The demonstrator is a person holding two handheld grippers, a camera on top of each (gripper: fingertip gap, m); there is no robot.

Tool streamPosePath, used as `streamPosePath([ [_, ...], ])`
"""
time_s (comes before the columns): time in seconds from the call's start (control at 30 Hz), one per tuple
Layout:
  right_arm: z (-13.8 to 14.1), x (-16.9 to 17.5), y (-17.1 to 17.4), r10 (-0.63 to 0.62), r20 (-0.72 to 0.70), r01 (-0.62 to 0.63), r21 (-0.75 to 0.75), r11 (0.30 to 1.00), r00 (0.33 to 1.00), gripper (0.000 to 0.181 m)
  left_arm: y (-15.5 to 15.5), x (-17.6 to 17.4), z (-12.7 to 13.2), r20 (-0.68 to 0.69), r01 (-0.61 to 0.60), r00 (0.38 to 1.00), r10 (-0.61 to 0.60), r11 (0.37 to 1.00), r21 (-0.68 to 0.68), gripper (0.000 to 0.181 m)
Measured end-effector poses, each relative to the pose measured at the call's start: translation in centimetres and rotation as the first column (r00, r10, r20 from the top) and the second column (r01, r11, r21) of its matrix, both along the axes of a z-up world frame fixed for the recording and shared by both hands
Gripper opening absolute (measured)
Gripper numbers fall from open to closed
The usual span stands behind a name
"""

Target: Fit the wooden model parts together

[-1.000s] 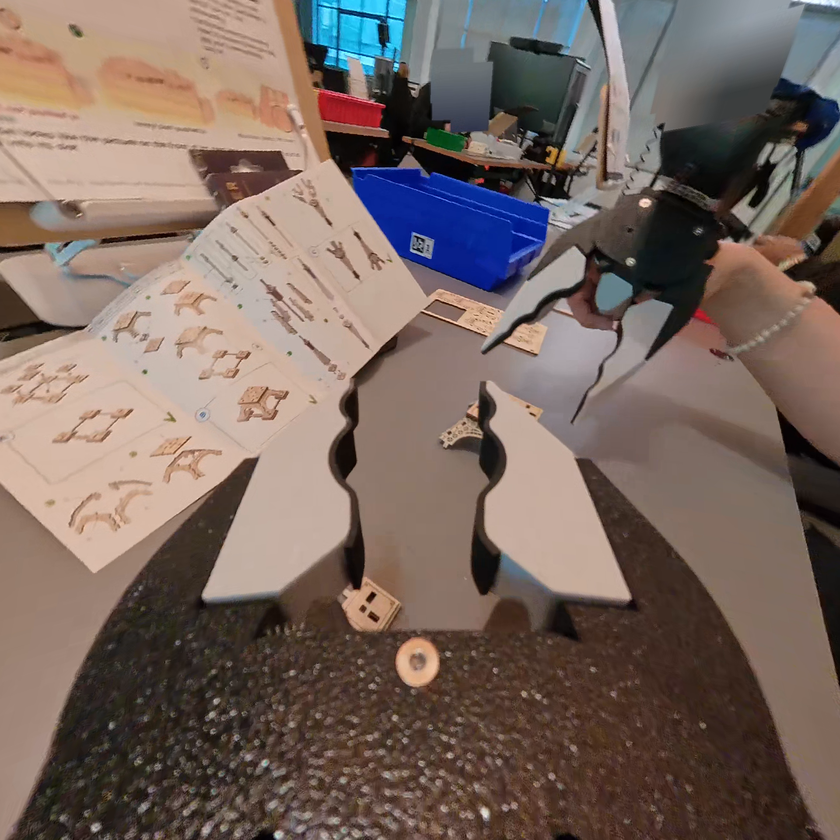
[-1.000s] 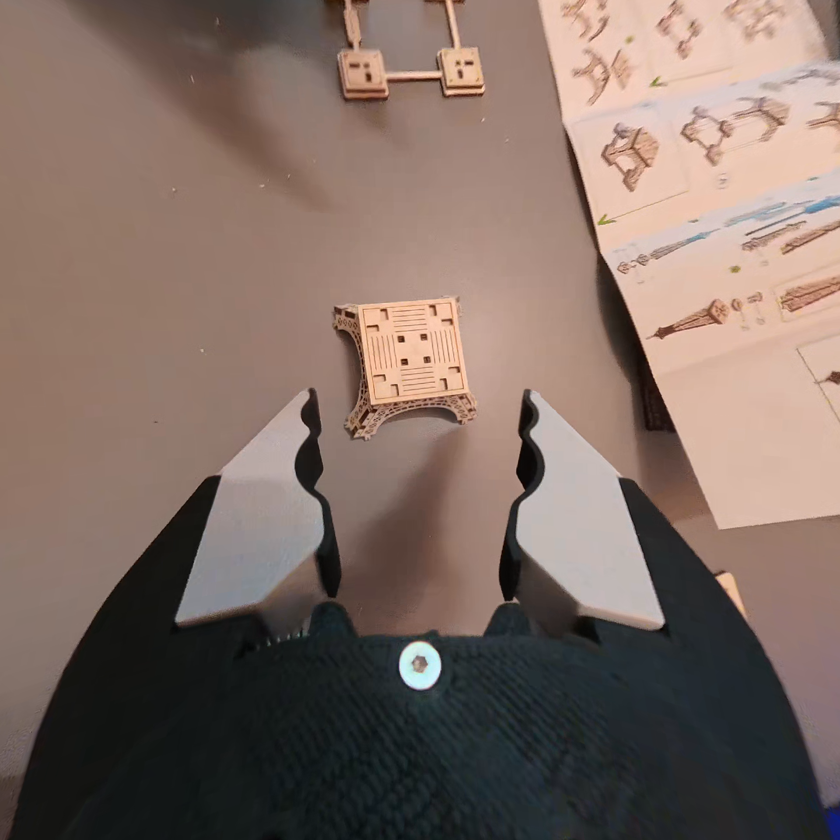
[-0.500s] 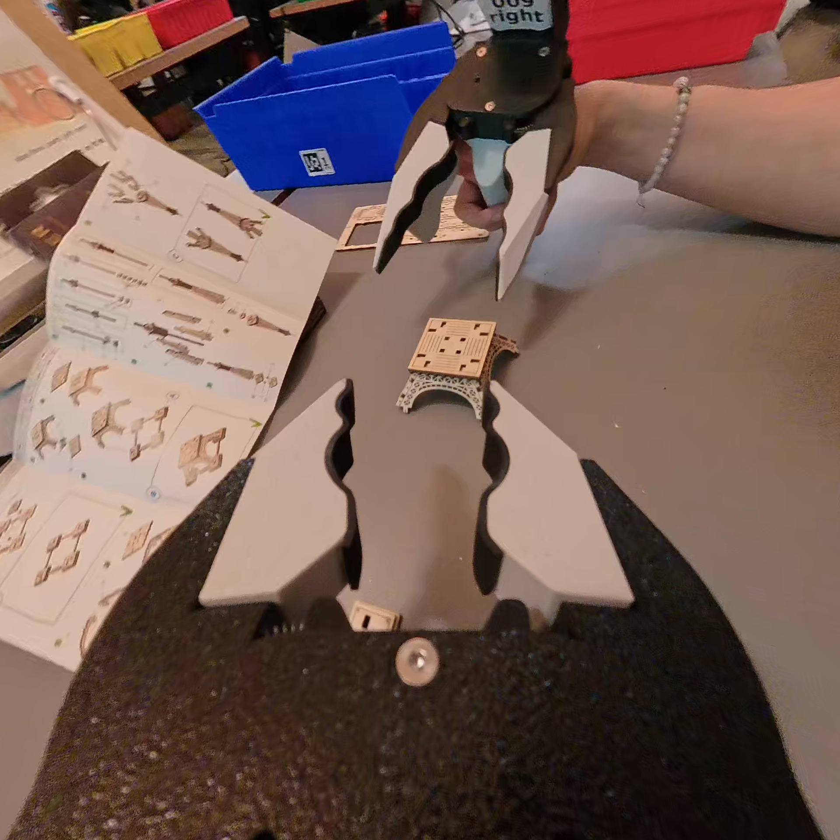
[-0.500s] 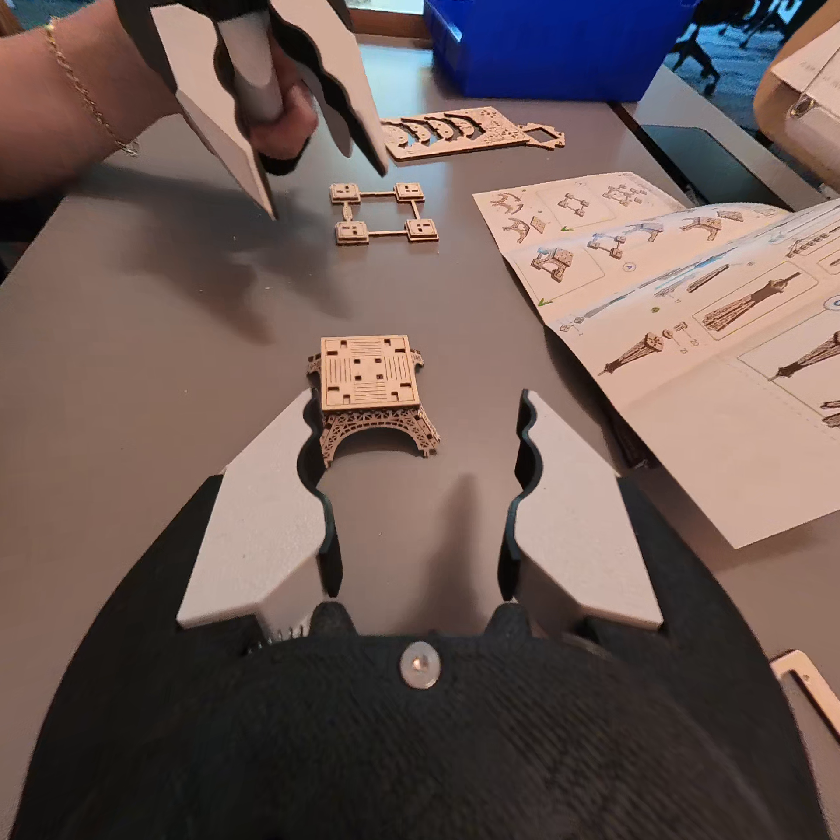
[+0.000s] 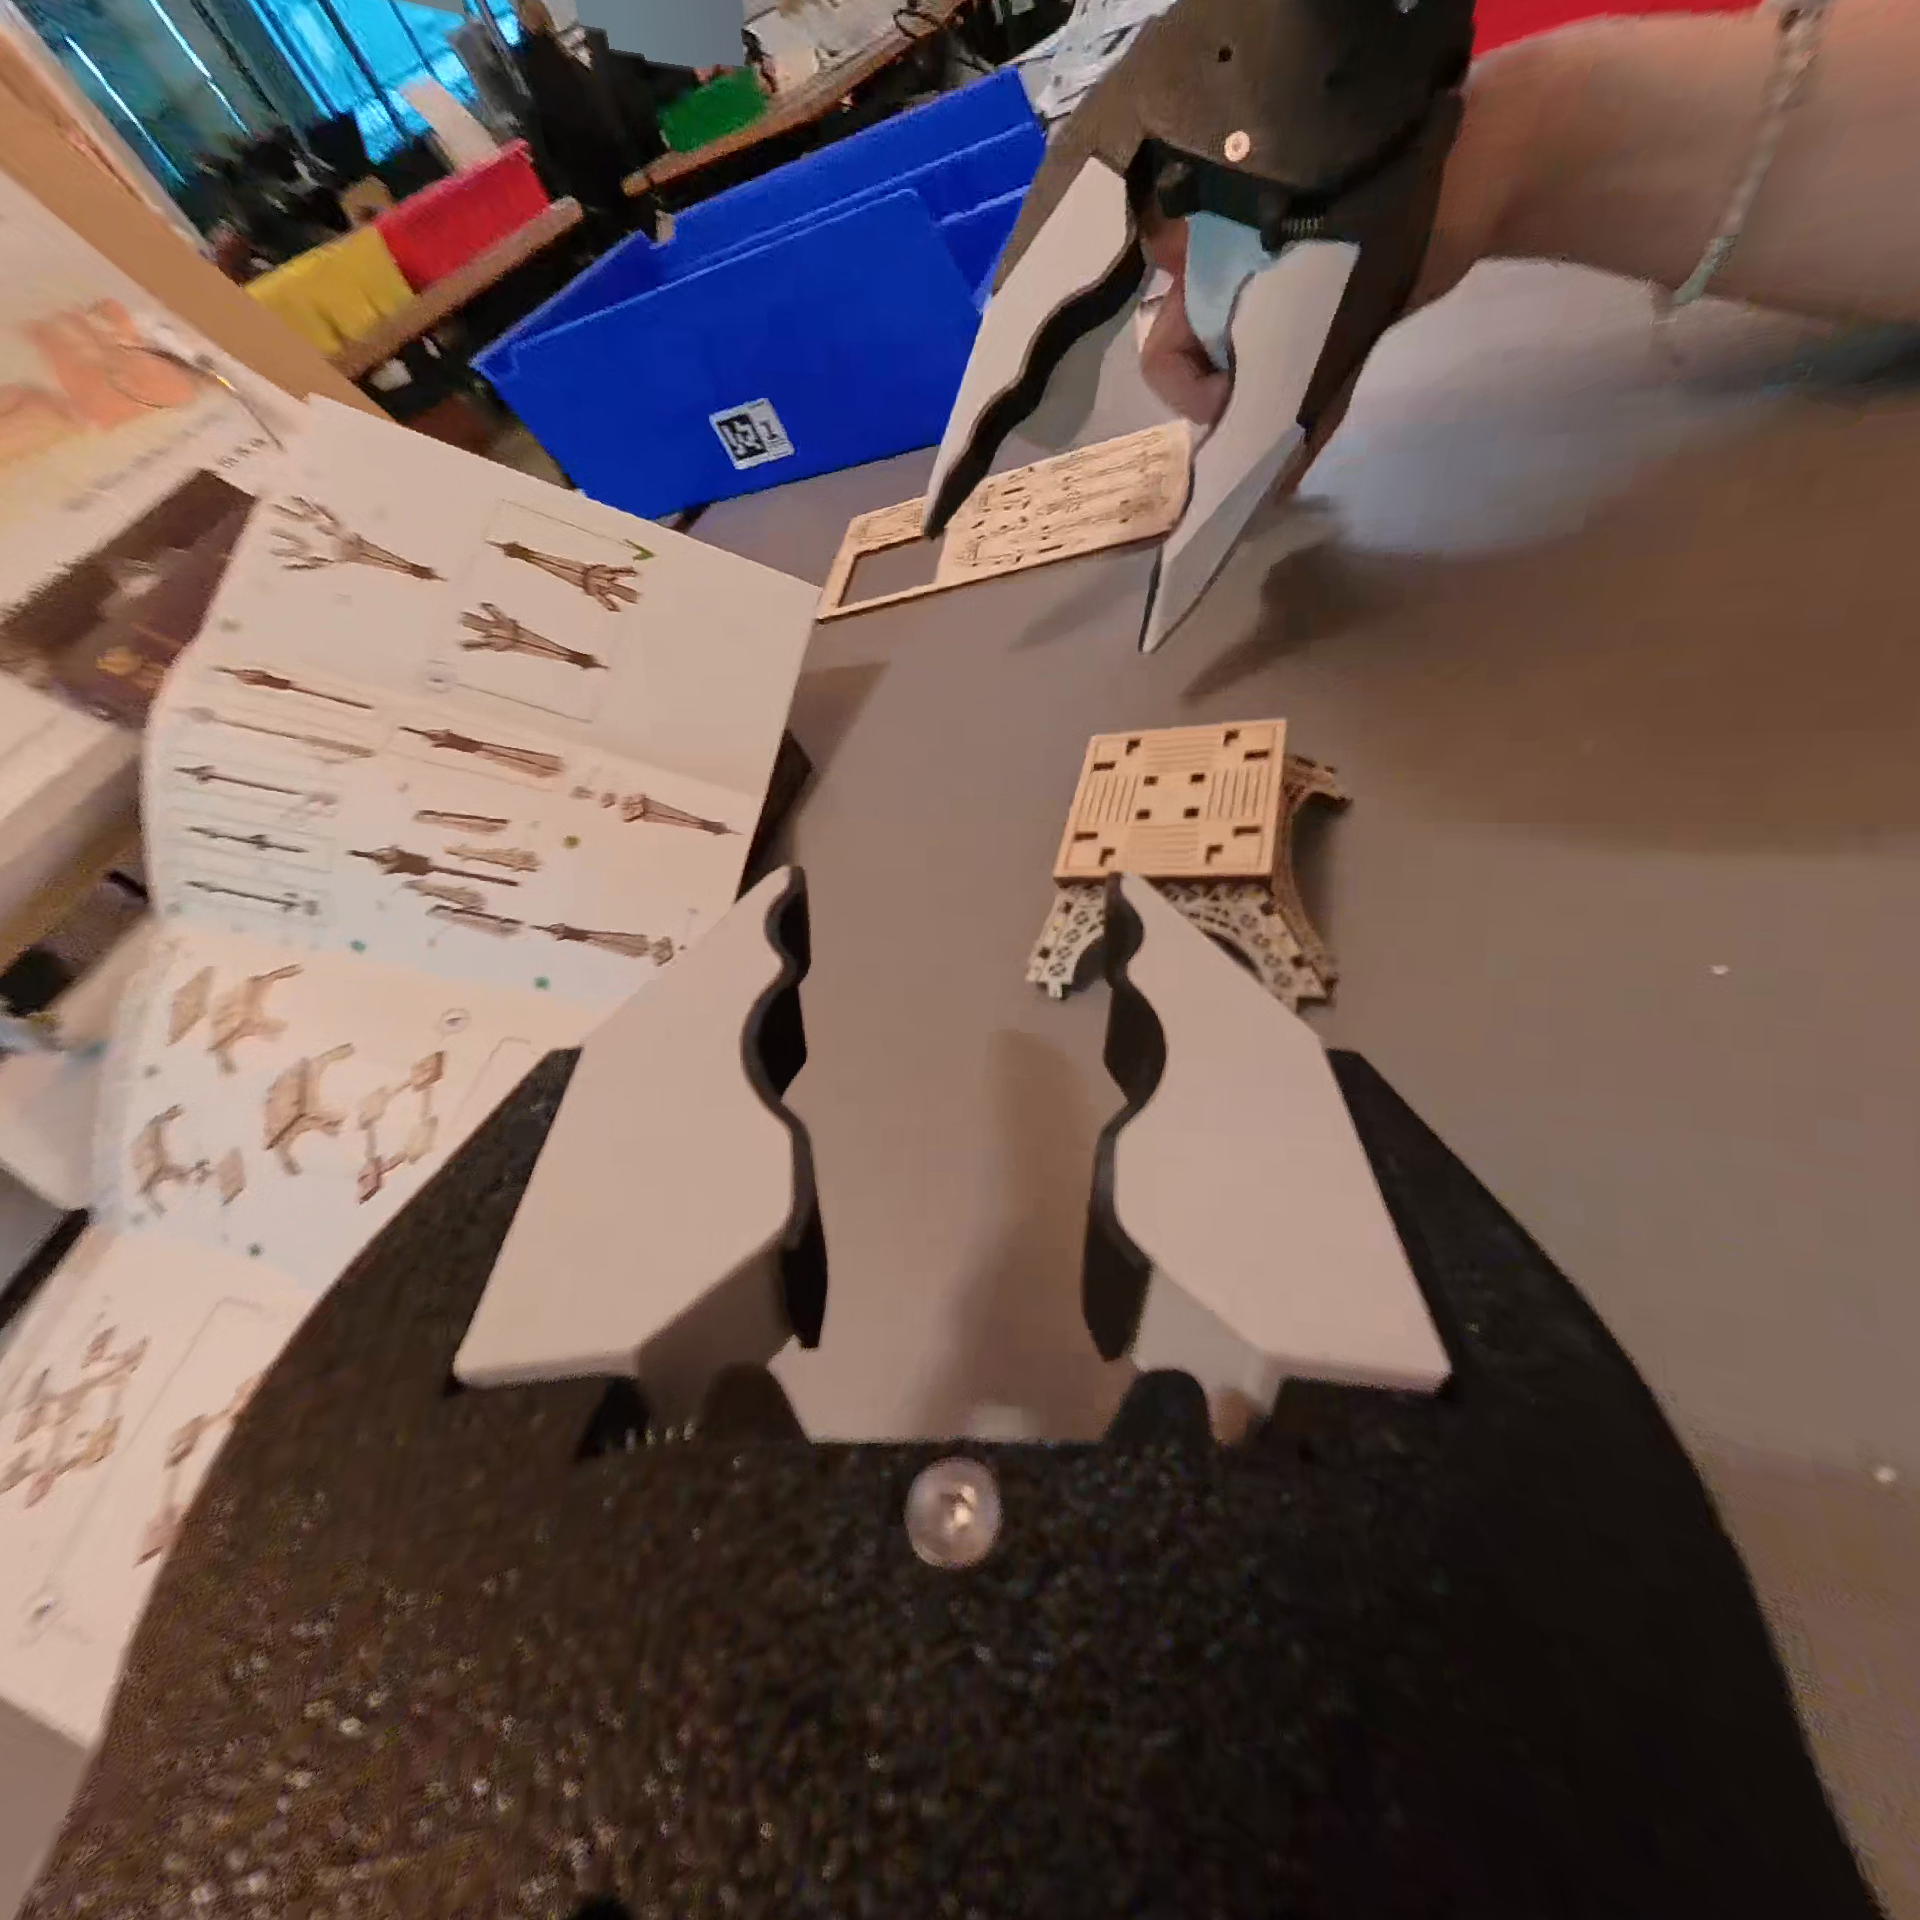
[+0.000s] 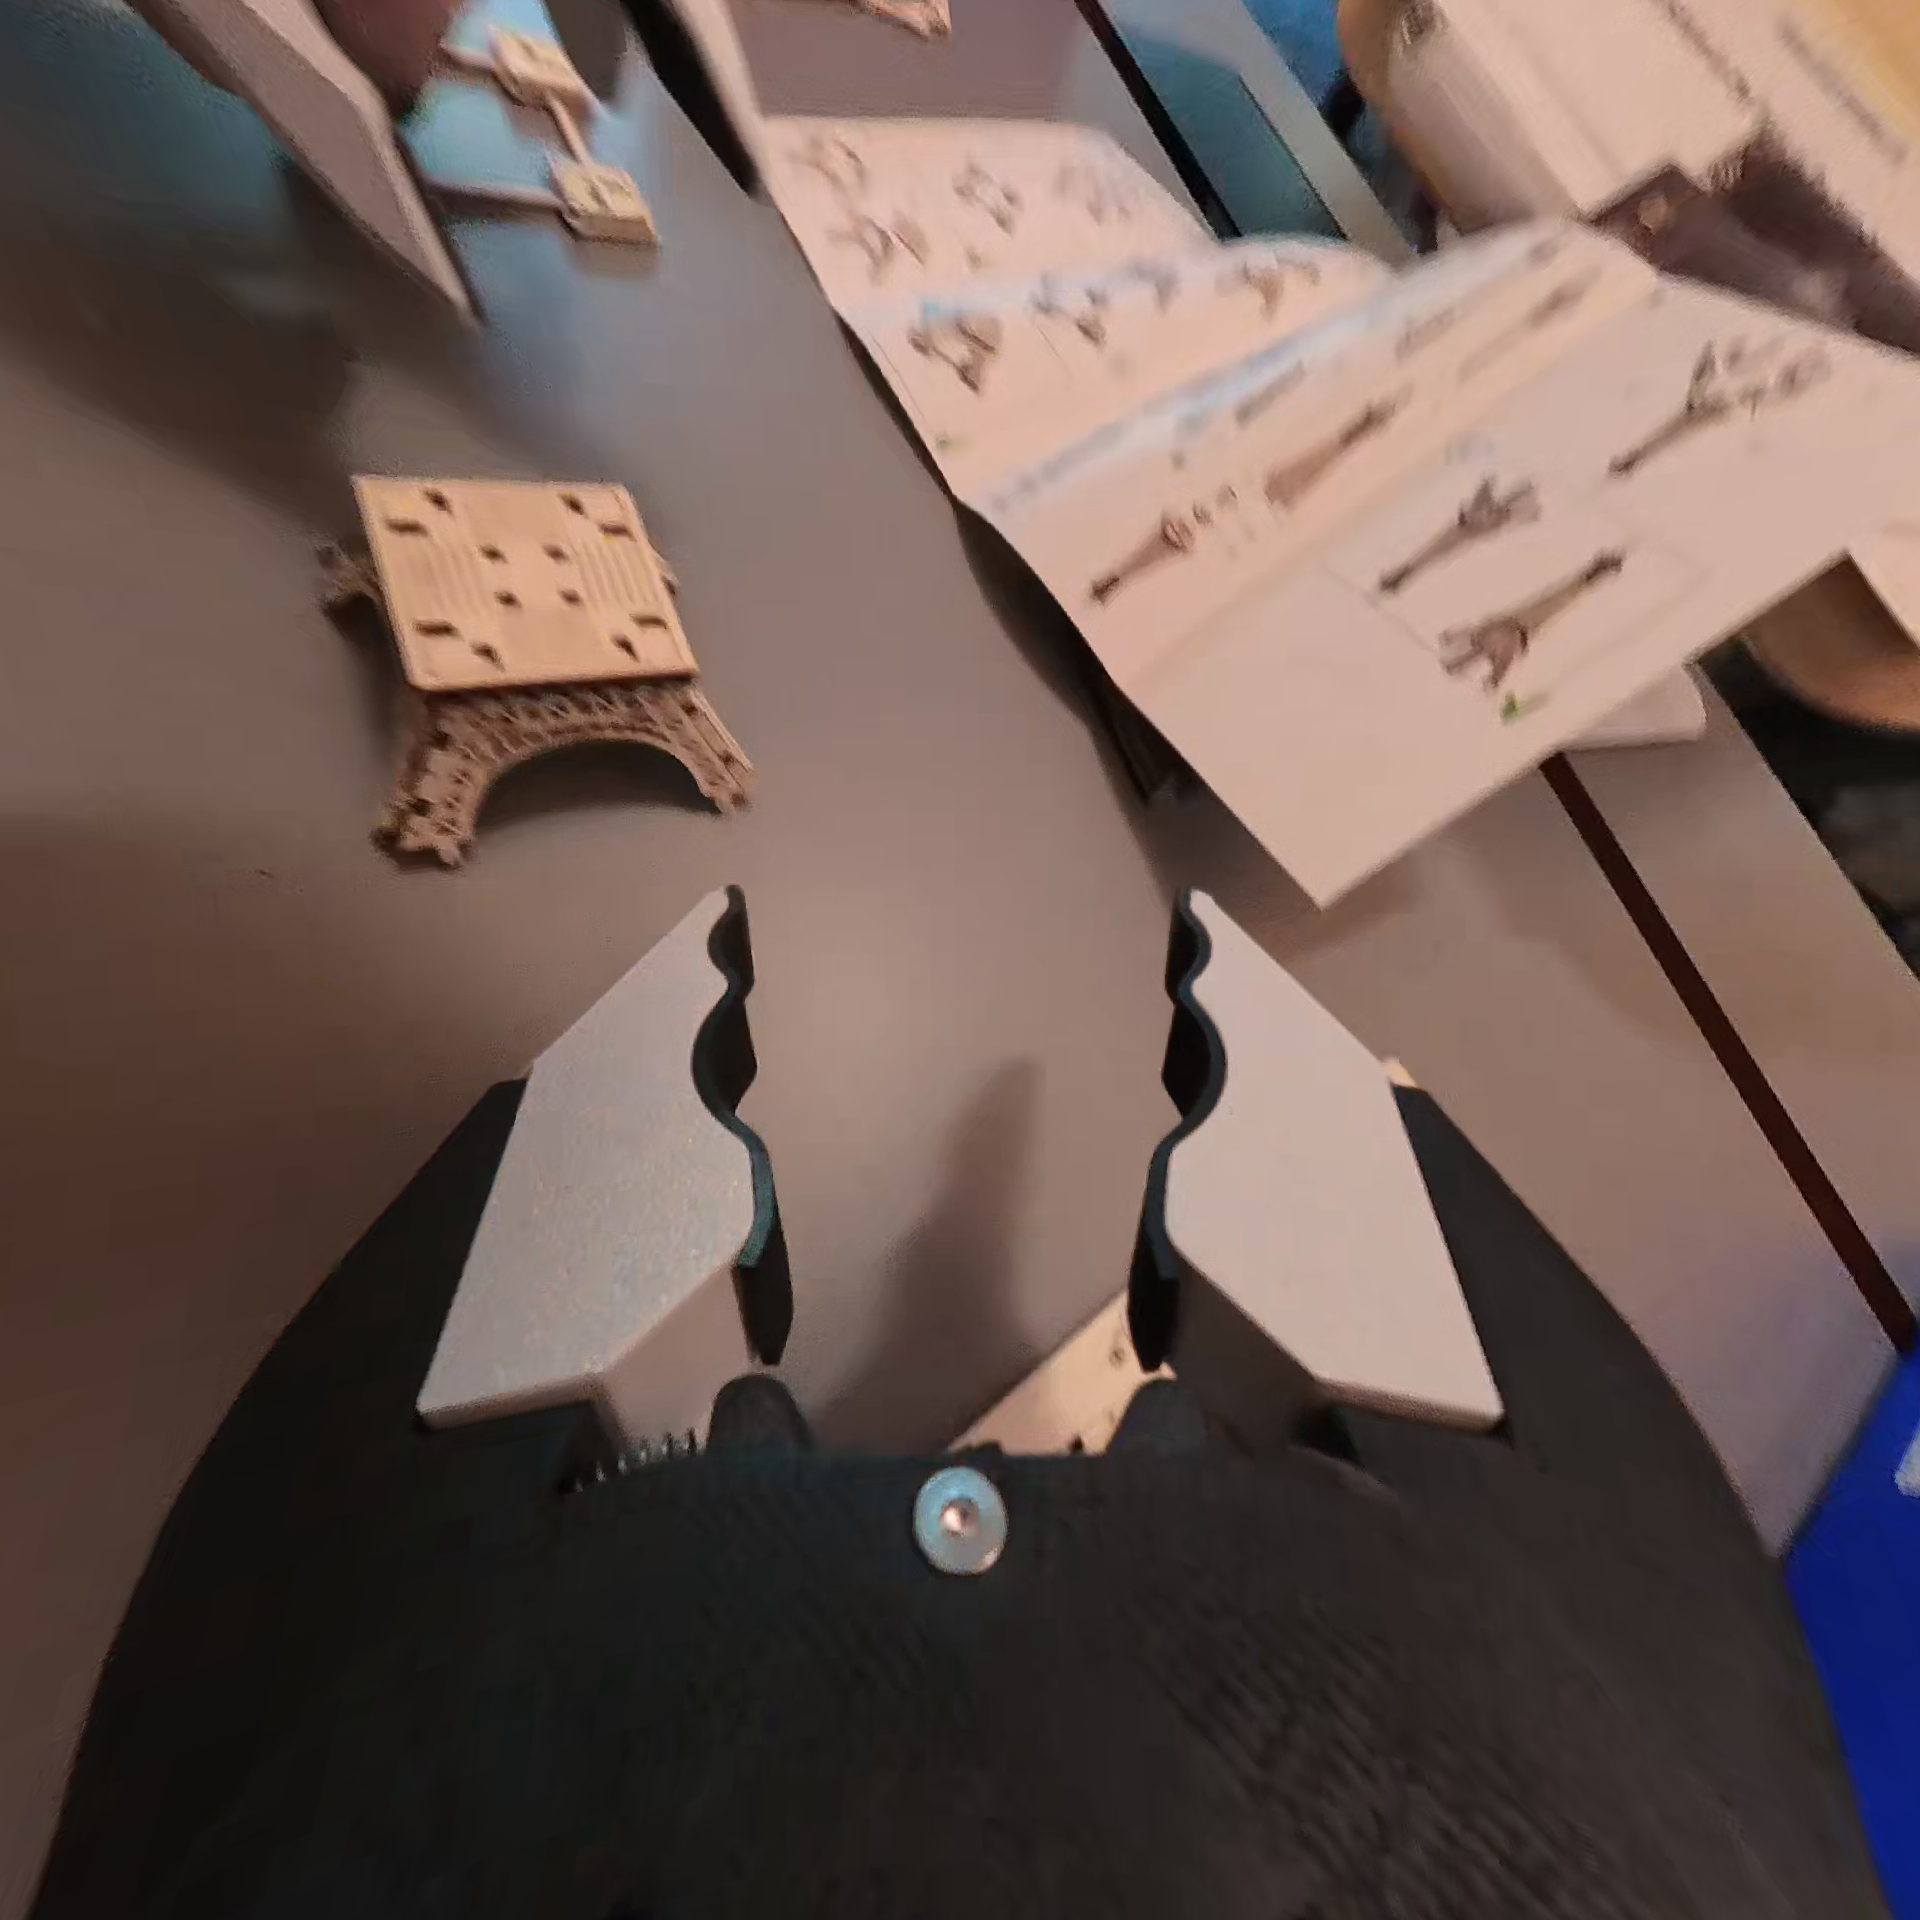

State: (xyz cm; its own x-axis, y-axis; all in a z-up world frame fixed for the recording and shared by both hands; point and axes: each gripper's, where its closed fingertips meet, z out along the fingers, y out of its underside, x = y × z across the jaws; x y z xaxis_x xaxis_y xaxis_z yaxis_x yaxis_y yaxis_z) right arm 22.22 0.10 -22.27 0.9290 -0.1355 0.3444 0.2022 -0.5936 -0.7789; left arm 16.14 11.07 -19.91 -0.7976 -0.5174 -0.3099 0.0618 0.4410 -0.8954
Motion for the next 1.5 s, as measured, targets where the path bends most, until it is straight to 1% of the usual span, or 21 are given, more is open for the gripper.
streamPosePath([
  [0.03,-0.1,0.5,-0.4,-0.03,-0.018,0.03,0.003,1.0,0.999,0.078,0.2,-0.1,-0.1,0.032,-0.006,0.999,0.005,1.0,0.023,0.053],
  [0.07,-0.1,1.0,-0.6,-0.062,-0.051,0.063,0.029,0.998,0.997,0.074,0.1,-0.4,-0.2,0.05,0.001,0.999,-0.003,0.999,0.042,0.051],
  [0.1,0.1,1.7,-1.0,-0.107,-0.08,0.111,0.052,0.992,0.991,0.065,-0.1,-0.8,-0.4,0.041,0.024,0.999,-0.026,0.998,0.059,0.05],
  [0.2,0.0,3.8,-2.6,-0.241,-0.123,0.249,0.058,0.967,0.963,0.061,-0.8,-1.7,-0.6,-0.045,0.081,0.996,-0.079,0.995,0.056,0.056],
  [0.27,-0.4,5.1,-4.0,-0.326,-0.123,0.331,0.028,0.943,0.937,0.06,-1.5,-2.3,-0.9,-0.162,0.11,0.981,-0.105,0.994,0.02,0.063],
  [0.33,-0.9,6.2,-5.6,-0.436,-0.16,0.441,-0.007,0.897,0.885,0.059,-2.2,-2.4,-1.5,-0.262,0.117,0.958,-0.115,0.993,-0.009,0.072],
  [0.4,-0.8,7.1,-7.1,-0.519,-0.199,0.528,-0.011,0.849,0.831,0.058,-2.9,-2.0,-1.9,-0.299,0.101,0.949,-0.099,0.995,-0.009,0.076],
  [0.47,-0.5,7.6,-7.9,-0.552,-0.248,0.574,0.019,0.819,0.796,0.057,-3.6,-1.5,-2.1,-0.3,0.098,0.95,-0.087,0.995,0.024,0.077],
  [0.6,0.1,8.1,-8.9,-0.569,-0.355,0.633,0.089,0.769,0.742,0.052,-5.0,-1.4,-2.9,-0.33,0.149,0.937,-0.116,0.986,0.078,0.076],
  [0.7,0.0,8.1,-8.9,-0.545,-0.418,0.636,0.109,0.764,0.726,0.053,-5.5,-1.5,-3.8,-0.359,0.195,0.923,-0.142,0.974,0.118,0.067],
  [0.8,-0.2,8.2,-9.1,-0.548,-0.424,0.641,0.109,0.76,0.721,0.054,-5.6,-1.3,-4.4,-0.371,0.211,0.917,-0.148,0.968,0.134,0.054],
  [0.83,-0.3,8.3,-9.2,-0.551,-0.42,0.642,0.106,0.759,0.721,0.054,-5.7,-1.3,-4.4,-0.368,0.22,0.916,-0.161,0.967,0.125,0.053],
  [1.0,-0.7,8.2,-8.9,-0.544,-0.43,0.636,0.098,0.765,0.721,0.055,-6.2,-1.3,-4.0,-0.302,0.251,0.931,-0.207,0.961,0.113,0.052],
  [1.13,-0.7,7.9,-8.5,-0.54,-0.408,0.619,0.086,0.78,0.736,0.058,-6.3,-1.1,-3.2,-0.222,0.254,0.948,-0.227,0.962,0.102,0.052],
  [1.3,-0.5,7.7,-7.8,-0.515,-0.407,0.596,0.097,0.797,0.755,0.058,-6.3,-1.1,-3.1,-0.238,0.253,0.945,-0.226,0.964,0.087,0.052],
  [1.37,-0.1,7.0,-6.8,-0.453,-0.414,0.543,0.125,0.831,0.789,0.058,-6.2,-1.2,-3.2,-0.248,0.249,0.944,-0.218,0.963,0.102,0.052],
  [1.43,0.6,5.9,-5.3,-0.359,-0.408,0.455,0.167,0.874,0.839,0.063,-6.0,-1.2,-3.1,-0.234,0.243,0.949,-0.21,0.962,0.125,0.052],
  [1.5,1.8,3.2,-3.2,-0.163,-0.386,0.264,0.225,0.938,0.908,0.073,-5.8,-1.0,-2.8,-0.196,0.229,0.961,-0.196,0.96,0.161,0.052],
])
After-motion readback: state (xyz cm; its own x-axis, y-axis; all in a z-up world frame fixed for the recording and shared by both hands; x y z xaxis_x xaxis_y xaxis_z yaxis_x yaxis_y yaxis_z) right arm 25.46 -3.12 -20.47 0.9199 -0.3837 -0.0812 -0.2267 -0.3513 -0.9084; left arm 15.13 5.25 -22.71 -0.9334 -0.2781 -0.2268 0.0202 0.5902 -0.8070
